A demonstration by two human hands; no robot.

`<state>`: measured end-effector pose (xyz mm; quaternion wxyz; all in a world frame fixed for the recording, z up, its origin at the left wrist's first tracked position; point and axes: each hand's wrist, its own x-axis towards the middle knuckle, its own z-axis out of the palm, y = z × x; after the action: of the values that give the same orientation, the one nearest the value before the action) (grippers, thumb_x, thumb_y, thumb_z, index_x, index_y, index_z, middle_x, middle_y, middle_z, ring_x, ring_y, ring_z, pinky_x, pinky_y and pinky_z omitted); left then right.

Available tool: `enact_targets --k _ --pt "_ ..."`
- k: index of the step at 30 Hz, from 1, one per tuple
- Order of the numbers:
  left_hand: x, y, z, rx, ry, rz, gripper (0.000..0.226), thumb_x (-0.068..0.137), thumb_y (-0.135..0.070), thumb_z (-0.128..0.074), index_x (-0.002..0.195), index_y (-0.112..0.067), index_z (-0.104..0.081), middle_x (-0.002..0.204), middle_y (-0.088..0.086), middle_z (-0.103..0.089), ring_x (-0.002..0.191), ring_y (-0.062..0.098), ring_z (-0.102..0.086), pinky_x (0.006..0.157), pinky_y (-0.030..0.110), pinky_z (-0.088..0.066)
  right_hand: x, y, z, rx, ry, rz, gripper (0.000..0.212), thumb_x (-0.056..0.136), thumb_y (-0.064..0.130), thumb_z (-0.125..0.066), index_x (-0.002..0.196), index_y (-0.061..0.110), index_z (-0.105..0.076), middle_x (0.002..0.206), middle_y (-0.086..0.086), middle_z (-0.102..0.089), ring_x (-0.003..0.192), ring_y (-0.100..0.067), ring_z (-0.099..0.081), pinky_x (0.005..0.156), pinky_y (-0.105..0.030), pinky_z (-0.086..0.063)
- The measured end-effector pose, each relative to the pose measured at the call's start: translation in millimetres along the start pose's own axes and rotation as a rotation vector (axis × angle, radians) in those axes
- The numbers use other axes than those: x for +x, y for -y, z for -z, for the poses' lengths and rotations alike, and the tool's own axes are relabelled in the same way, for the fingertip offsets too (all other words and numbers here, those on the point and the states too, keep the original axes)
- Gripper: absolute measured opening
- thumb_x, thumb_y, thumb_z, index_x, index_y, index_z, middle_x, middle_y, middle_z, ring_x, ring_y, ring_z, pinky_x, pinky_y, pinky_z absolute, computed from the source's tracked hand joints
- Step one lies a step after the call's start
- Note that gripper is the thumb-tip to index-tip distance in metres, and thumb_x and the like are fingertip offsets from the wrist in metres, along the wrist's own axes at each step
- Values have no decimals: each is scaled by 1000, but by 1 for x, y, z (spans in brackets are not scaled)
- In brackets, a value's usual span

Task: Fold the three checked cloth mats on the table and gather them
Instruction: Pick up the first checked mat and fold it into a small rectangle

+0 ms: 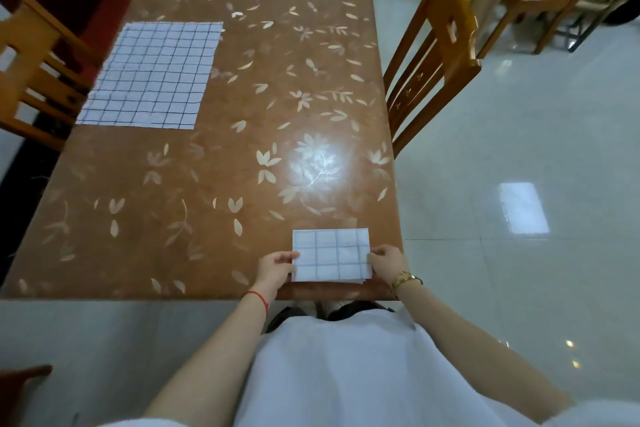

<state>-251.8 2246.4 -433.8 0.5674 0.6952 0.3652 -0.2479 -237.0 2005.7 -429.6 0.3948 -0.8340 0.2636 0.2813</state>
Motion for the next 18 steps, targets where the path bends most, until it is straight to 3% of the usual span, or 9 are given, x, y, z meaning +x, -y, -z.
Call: enact_targets --k 3,6,10,13,15,18 --pt "-1 -2 4 48 18 -14 37 84 16 -55 106 -8 -72 110 12 -66 102 26 -61 90 36 -56 -3 1 -2 17 -37 -20 16 86 14 -51 92 13 -66 90 -12 -70 88 -31 -66 80 -40 -58" --pt "-2 -3 10 119 39 -20 32 87 11 -59 97 -16 -73 108 7 -66 101 24 -60 90 38 -57 -3 1 -4 -3 -50 -36 14 85 13 -50 81 12 -64 81 -12 -68 80 -31 -66 79 -44 -58" --pt "-6 -6 15 216 44 -44 28 88 7 -61 93 -18 -73 105 3 -64 103 24 -59 79 31 -58 -5 3 -2 -63 -82 -46 14 85 11 -49 75 10 -59 70 -9 -57 70 -27 -54 67 -37 -51" --pt "-11 -10 22 268 5 -51 25 90 1 -60 95 -20 -71 102 1 -65 99 22 -60 78 32 -56 -4 11 5 -54 -166 10 14 90 15 -49 92 10 -62 85 -6 -58 81 -25 -52 70 -28 -40" --pt "-14 -12 30 189 -60 -65 23 91 -2 -60 96 -23 -69 105 3 -67 96 20 -62 84 37 -56 -5 22 5 65 -176 98 19 92 19 -52 99 7 -64 91 -4 -64 84 -23 -58 77 -33 -49" --pt "-24 -18 45 -127 -128 -87 18 94 -7 -60 104 -20 -68 114 8 -68 103 21 -66 86 32 -56 -11 50 -3 327 0 175 21 94 17 -55 100 3 -68 91 -10 -72 75 -21 -66 73 -35 -57"
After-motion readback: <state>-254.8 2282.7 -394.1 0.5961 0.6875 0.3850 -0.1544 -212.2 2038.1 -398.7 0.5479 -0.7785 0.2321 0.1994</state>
